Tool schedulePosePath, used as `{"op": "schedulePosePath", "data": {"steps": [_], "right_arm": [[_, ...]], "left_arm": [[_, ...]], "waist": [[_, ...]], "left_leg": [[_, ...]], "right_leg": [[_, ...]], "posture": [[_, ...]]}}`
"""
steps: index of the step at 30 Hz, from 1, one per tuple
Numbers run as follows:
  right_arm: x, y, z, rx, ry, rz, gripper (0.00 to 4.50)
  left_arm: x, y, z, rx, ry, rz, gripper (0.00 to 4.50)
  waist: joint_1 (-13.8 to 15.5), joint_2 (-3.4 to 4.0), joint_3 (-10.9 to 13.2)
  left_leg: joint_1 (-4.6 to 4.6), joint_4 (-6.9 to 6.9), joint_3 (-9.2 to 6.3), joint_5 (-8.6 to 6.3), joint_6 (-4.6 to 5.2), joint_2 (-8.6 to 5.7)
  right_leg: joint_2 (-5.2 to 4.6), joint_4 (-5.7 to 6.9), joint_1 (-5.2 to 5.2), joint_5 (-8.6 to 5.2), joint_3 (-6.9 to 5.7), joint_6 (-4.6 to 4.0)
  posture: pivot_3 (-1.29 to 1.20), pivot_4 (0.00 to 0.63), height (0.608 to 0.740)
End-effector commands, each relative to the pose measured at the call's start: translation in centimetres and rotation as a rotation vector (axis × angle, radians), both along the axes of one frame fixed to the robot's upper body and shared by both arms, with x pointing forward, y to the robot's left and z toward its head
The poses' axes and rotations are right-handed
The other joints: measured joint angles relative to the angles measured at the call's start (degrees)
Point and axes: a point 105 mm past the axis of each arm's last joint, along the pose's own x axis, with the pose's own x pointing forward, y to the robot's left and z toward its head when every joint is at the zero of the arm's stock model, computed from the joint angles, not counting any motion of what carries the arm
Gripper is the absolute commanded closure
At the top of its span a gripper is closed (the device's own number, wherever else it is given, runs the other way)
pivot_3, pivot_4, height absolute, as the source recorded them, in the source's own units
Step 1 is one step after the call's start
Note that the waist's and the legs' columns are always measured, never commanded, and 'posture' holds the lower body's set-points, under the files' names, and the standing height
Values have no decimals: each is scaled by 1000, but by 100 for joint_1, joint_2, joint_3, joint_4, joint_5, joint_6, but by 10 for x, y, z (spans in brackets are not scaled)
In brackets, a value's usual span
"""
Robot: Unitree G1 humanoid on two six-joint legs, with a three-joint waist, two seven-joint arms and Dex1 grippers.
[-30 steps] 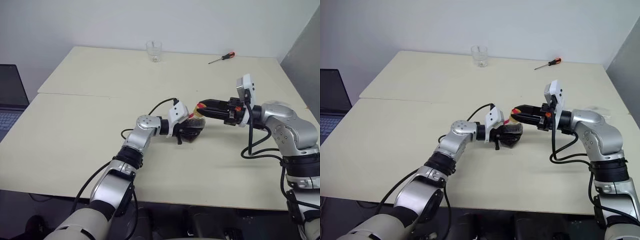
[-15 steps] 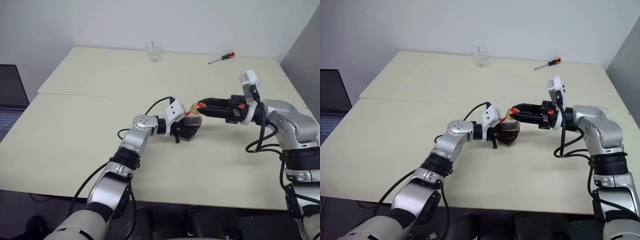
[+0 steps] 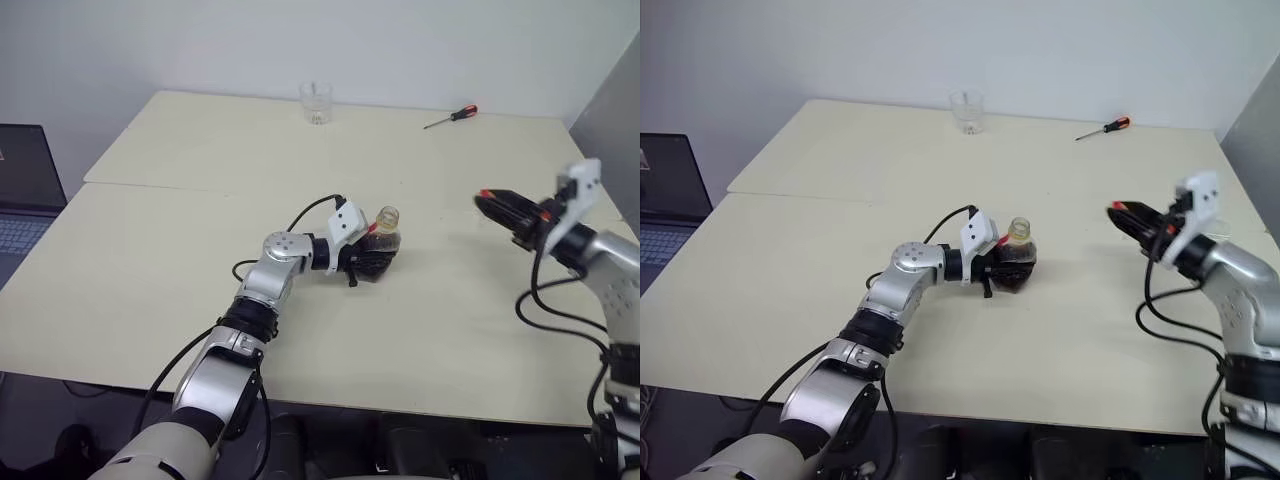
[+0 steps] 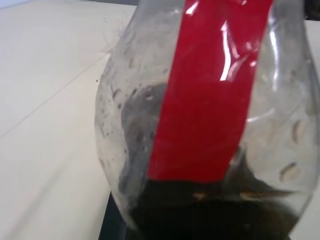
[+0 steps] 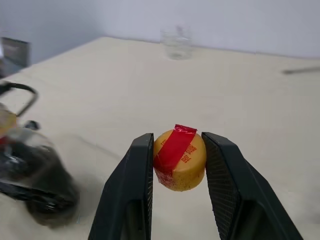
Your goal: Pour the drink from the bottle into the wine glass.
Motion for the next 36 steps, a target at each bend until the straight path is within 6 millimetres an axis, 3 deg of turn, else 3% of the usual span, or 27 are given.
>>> {"op": "schedulePosePath", "data": {"steps": [1, 5, 8, 9, 13, 17, 21, 23, 25, 28, 30, 34, 36], "right_arm": [[-16, -45, -20, -16, 36, -330, 3332], [-36, -60, -62, 22, 156, -490, 3332], [-44, -60, -77, 18, 196, -522, 3332], [-45, -60, -80, 23, 203, -523, 2626], [-45, -58, -77, 21, 191, -521, 1407], [-45, -59, -60, -14, 153, -499, 5], [-50, -47, -44, -93, 159, -397, 0], [-53, -28, -28, -142, 148, -283, 0], [-55, 4, -4, -172, 106, -117, 0], [-66, 75, 18, -221, 54, 230, 0], [-72, 111, 24, -235, 30, 393, 0], [-44, 190, 55, -91, -165, 496, 0], [-37, 210, 57, -68, -170, 506, 0]], "left_arm": [[-3, -10, 19, -52, -55, -37, 3729], [-4, -15, 21, -54, -54, -57, 3729], [-4, -17, 21, -54, -54, -66, 3729], [-4, -18, 22, -52, -54, -71, 3729], [-4, -19, 22, -51, -54, -80, 3730], [-3, -21, 22, -50, -53, -85, 3730], [-2, -20, 22, -52, -52, -80, 3730], [2, -18, 23, -63, -52, -46, 3730], [8, -13, 25, -77, -53, 4, 3730], [20, 2, 23, -92, -43, 107, 3730], [28, 13, 20, -88, -41, 171, 3730], [54, 59, 24, -112, -83, 424, 3730], [60, 75, 24, -103, -105, 501, 3737]], "waist": [[17, 1, -1], [-22, 10, -5], [-73, 20, -11], [-97, 20, -11], [-126, 22, -12], [-122, 24, -13], [-116, 24, -13], [-118, 24, -13], [-134, 25, -13], [-184, 24, -13], [-196, 22, -12], [-221, 10, -4], [-216, 9, -5]], "left_leg": [[0, -1, 1, 0, 0, -1], [14, 2, 4, 0, 0, -5], [19, 1, 3, 0, 1, -6], [19, 0, 3, -1, 2, -6], [19, -2, -2, -1, 2, -5], [18, -3, -2, -1, 2, -5], [18, -3, -1, -1, 2, -6], [18, -4, -4, -1, 2, -6], [20, -4, -3, -1, 2, -6], [28, -4, -8, -1, 2, -4], [31, -6, -21, -1, 3, -1], [33, 2, -24, -2, 3, -2], [30, 2, -37, -1, 3, -1]], "right_leg": [[0, 1, -1, -1, 1, 2], [0, 6, 4, -12, 15, 23], [3, 6, 7, -13, 16, 25], [3, 6, 7, -13, 16, 25], [6, 6, 7, -14, 14, 26], [6, 4, 8, -14, 14, 26], [5, 2, 9, -14, 14, 27], [6, 0, 11, -14, 12, 27], [6, 0, 12, -14, 15, 27], [9, 3, 16, -14, 16, 27], [15, 0, 24, -14, 9, 27], [9, 0, 22, -13, 23, 28], [11, 2, 23, -12, 10, 28]], "posture": [[0, 150, 740], [0, 150, 740], [0, 150, 740], [0, 150, 740], [0, 150, 740], [0, 150, 740], [0, 150, 740], [0, 150, 740], [0, 150, 740], [0, 150, 740], [0, 150, 740], [0, 150, 740], [0, 150, 740]]}}
